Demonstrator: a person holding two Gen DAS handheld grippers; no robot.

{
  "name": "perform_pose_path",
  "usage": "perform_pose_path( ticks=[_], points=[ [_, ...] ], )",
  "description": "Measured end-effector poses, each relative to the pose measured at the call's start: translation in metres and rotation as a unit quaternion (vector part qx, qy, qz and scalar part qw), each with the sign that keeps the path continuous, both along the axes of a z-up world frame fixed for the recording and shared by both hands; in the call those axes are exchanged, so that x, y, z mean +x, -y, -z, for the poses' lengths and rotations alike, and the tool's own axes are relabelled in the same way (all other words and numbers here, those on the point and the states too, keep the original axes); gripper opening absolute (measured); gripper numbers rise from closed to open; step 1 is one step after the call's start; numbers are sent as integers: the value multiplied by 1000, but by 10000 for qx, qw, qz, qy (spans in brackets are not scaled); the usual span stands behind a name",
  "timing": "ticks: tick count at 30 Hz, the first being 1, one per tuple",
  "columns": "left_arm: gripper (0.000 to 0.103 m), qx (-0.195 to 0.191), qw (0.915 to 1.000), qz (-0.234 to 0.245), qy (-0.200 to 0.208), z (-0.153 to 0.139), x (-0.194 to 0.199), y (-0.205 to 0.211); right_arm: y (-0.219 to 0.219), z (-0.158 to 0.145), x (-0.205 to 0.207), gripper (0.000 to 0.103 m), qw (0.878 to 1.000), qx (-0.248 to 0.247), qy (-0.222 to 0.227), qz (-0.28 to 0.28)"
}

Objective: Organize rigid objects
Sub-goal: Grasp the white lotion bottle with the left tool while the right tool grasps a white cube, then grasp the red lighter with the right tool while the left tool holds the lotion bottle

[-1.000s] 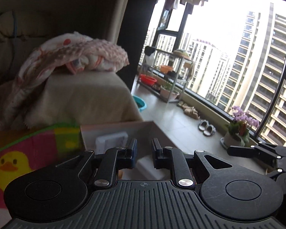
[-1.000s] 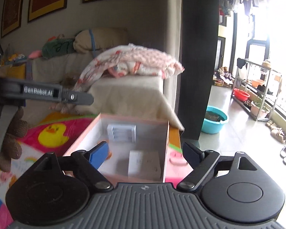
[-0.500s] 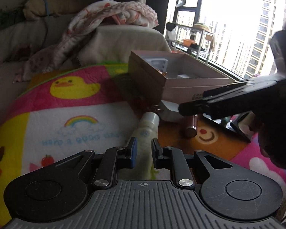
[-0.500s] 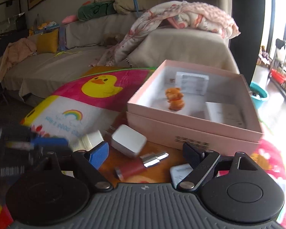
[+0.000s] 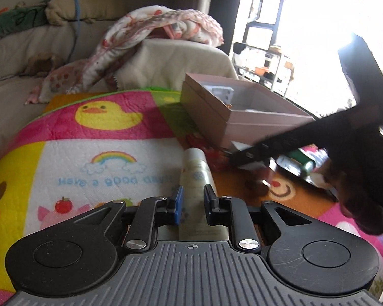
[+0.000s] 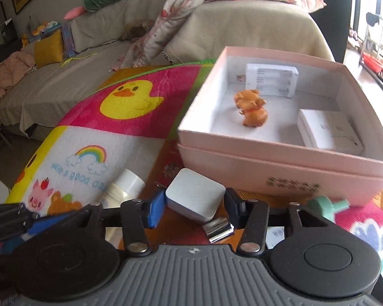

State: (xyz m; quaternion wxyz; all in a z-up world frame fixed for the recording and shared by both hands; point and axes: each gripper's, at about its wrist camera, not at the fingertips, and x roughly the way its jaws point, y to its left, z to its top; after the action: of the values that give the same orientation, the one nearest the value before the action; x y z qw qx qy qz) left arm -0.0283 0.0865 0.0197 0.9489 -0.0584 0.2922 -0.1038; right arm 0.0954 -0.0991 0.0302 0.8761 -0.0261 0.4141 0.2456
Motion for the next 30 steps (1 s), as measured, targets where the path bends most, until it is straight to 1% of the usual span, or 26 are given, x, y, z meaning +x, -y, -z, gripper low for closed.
perform_pose_path(
  ticks=[4,8,10,12,14,15,16,17,19,23,24,26,28,30],
  points=[
    [20,-116,9996,-217,-111,0,7,-4,18,-9,-21,50,9997,-147,140,-101],
    [19,-288,9991,-241,-169,-4,21,-2,36,-22,-46,50,9987,-303,351,-196],
    [21,-188,9995,-174,-206,-5,29,5,44,-27,-58,50,9976,-419,515,-175],
    [27,-22,9996,-97,-254,-5,35,15,51,-29,-67,50,9966,-508,640,-98],
    [38,207,9992,-42,-342,-2,41,26,58,-28,-76,50,9956,-579,744,-14],
    [39,303,9986,-19,-432,0,44,30,61,-26,-80,50,9952,-601,772,19],
    [39,368,9976,13,-580,4,47,34,64,-25,-84,50,9950,-615,789,50],
    [39,463,9977,5,-488,5,45,36,66,-23,-88,50,9947,-624,808,71],
    [40,588,9973,36,-446,7,42,40,72,-20,-96,50,9942,-633,866,96],
    [38,543,9976,195,-392,9,35,41,78,-11,-114,50,9928,-701,968,59],
    [37,575,9973,253,-379,9,32,44,78,-7,-118,50,9926,-730,973,22],
    [30,542,9969,421,-380,9,25,49,78,-1,-126,50,9909,-858,1035,-43],
    [30,420,9963,661,-364,9,17,55,77,6,-134,50,9884,-1009,1131,-77],
    [29,420,9952,816,-336,9,10,61,78,9,-137,50,9877,-1056,1150,-83]
  ],
)
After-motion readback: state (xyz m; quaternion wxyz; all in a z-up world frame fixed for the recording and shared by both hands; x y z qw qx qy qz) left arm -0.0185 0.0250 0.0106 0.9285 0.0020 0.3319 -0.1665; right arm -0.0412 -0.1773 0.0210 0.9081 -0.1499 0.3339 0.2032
